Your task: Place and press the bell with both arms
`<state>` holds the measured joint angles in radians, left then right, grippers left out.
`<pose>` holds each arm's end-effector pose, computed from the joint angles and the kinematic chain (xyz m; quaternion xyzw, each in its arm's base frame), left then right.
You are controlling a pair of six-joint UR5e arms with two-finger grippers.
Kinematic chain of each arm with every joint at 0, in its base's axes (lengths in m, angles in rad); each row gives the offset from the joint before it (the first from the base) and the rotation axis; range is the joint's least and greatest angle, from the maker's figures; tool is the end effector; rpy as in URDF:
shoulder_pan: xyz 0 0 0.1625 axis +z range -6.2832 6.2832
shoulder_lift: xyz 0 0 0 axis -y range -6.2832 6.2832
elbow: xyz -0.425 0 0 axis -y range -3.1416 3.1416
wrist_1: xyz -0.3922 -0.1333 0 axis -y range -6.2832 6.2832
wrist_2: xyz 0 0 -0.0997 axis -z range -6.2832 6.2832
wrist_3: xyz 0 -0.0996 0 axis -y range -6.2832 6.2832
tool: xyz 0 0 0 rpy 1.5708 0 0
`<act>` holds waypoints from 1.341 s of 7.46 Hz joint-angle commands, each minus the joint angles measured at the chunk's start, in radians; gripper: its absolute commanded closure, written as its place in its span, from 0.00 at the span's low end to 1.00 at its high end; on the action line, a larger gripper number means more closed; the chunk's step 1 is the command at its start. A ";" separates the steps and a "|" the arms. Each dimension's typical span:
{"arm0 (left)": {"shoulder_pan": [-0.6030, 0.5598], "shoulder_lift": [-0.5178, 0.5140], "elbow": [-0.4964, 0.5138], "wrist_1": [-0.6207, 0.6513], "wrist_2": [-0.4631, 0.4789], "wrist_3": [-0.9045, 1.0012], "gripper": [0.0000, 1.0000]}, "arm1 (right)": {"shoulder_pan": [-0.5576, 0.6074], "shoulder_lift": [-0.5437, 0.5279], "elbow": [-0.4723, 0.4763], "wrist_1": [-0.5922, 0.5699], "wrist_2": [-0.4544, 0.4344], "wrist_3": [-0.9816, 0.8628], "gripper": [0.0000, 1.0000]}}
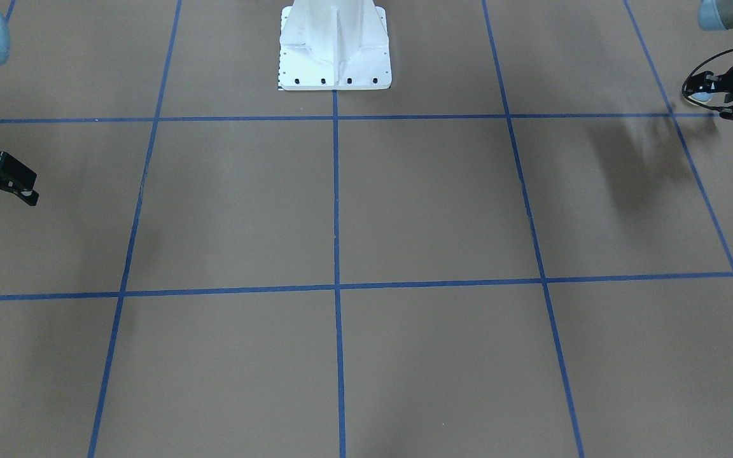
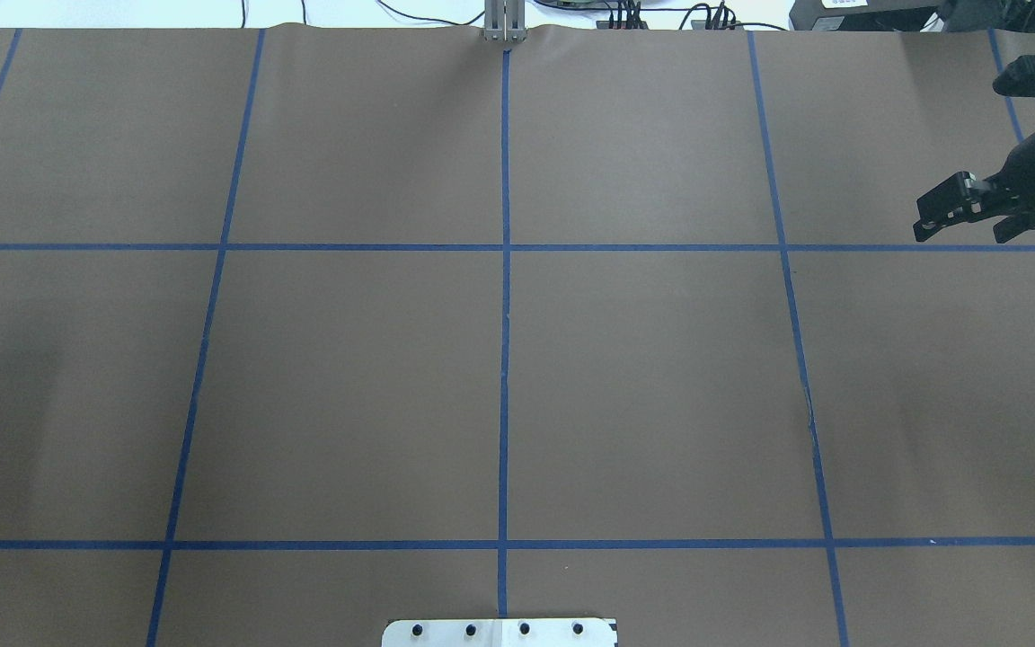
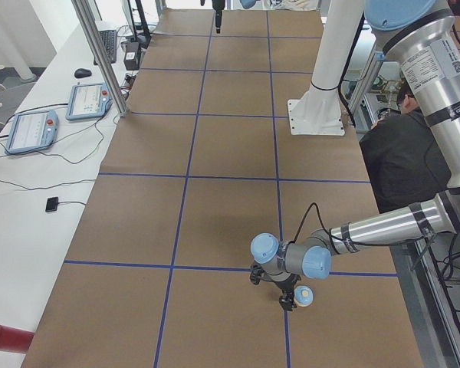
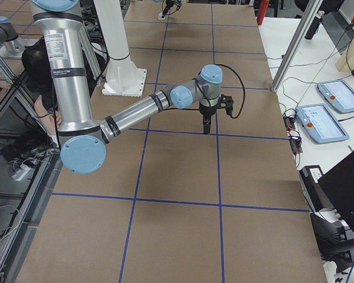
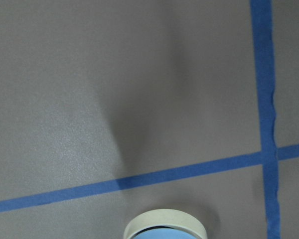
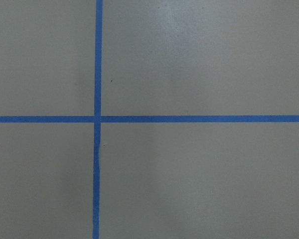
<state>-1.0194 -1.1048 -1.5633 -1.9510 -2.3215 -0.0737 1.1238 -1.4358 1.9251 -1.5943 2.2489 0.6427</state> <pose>0.0756 -0.2477 0.8028 -0.1539 0.3351 0.2033 0.9070 -0.1641 -0.5061 0.4238 0.0184 -0.3896 0.0133 0.9207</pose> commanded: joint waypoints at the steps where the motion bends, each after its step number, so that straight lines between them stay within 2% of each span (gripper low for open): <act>1: 0.024 -0.003 0.005 0.000 0.001 -0.012 0.00 | -0.001 0.000 0.000 0.000 0.000 0.000 0.00; 8: 0.090 0.000 0.035 0.000 -0.001 -0.024 0.00 | -0.001 0.002 0.000 0.000 -0.006 0.000 0.00; 9: 0.094 0.000 0.035 0.000 -0.001 -0.024 0.01 | -0.001 0.003 0.000 0.000 -0.011 0.000 0.00; 10: 0.096 0.003 0.035 0.000 -0.001 -0.024 0.06 | -0.002 0.003 0.002 0.000 -0.012 0.000 0.00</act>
<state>-0.9275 -1.1038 -1.5287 -1.9513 -2.3224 -0.0985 1.1223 -1.4333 1.9253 -1.5938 2.2399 0.6428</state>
